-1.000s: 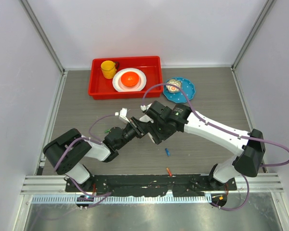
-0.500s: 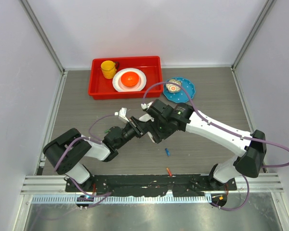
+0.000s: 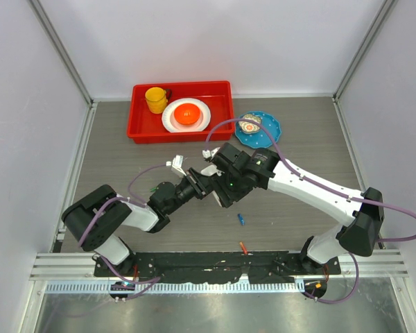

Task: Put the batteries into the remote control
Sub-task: Load the battery cover into the remote control.

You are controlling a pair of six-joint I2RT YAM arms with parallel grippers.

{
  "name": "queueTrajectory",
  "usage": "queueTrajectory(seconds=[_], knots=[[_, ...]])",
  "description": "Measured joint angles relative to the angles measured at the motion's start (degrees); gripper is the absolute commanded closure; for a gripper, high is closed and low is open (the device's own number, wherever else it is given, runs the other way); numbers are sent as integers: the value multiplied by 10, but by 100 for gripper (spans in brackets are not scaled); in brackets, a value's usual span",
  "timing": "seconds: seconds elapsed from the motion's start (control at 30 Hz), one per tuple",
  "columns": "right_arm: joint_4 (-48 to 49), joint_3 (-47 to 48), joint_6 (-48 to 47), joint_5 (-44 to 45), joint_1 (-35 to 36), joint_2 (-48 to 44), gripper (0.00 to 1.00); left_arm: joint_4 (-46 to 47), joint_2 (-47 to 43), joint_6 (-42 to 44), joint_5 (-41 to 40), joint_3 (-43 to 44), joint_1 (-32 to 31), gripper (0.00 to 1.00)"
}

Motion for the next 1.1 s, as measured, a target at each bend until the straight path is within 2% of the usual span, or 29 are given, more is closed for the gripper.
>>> queueTrajectory(seconds=[1.1], knots=[[0,0,-6,0,0,1,99,1,-9,-8,7,0,1,100]])
